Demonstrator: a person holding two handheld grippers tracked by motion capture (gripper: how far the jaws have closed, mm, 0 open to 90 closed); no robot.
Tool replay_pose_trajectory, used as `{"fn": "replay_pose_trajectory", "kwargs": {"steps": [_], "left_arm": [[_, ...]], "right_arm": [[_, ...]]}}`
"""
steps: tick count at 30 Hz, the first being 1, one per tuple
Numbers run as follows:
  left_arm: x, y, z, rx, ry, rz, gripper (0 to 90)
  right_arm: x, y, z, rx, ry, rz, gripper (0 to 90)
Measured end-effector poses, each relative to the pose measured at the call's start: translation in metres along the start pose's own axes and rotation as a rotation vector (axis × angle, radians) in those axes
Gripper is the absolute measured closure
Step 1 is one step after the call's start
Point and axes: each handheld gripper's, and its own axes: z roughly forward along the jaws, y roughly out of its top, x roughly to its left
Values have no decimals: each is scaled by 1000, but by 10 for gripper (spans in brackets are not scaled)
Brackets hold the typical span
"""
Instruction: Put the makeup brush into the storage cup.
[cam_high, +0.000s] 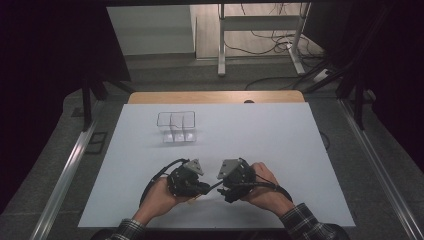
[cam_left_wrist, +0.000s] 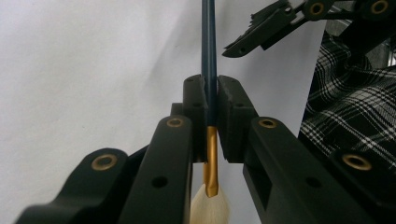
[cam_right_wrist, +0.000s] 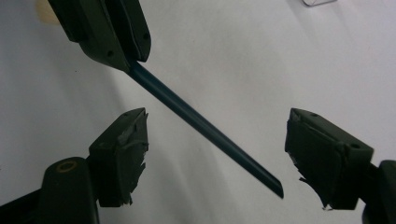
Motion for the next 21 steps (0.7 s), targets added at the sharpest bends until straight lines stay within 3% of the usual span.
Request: {"fn": "replay_pose_trajectory", "kwargs": {"steps": [4, 5, 6, 7, 8, 10, 11, 12, 13, 14, 16, 17, 19, 21], "left_arm": [[0, 0, 1, 6, 0, -2, 829], [0, 0, 1, 5, 1, -3, 829], [0, 0, 1, 5, 1, -3, 828], [0, 0, 0, 14, 0, 6, 828], [2, 0, -1, 31, 2, 27, 828], [-1, 0, 0, 6, 25, 0, 798], [2, -1, -6, 0, 109, 33, 760], [2, -1, -6, 0, 109, 33, 655], [3, -1, -7, -58, 119, -10, 655], [4, -1, -9, -77, 121, -31, 544], [4, -1, -12, -89, 190, -6, 370], [4, -1, -13, -90, 208, -19, 233], [4, -1, -13, -95, 225, -21, 123], [4, -1, -12, -104, 233, -41, 86]], "right_arm": [[2, 1, 1, 6, -5, -23, 292], [2, 1, 1, 7, -4, -33, 382], [2, 1, 1, 7, -4, -33, 382], [3, 1, 0, 5, 0, -53, 511], [3, 1, 0, 5, 0, -53, 511], [4, 0, 0, 56, 31, -98, 718], [4, -1, 2, 83, 67, -108, 788], [5, -2, 2, 84, 105, -104, 846], [5, -2, 2, 84, 105, -104, 846], [7, -1, 3, 76, 132, -87, 854], [8, 2, 1, 80, 124, -95, 856], [7, 2, -1, 68, 140, -66, 855], [5, 1, 0, 75, 127, -57, 855], [4, -1, 1, 75, 124, -37, 855]]}}
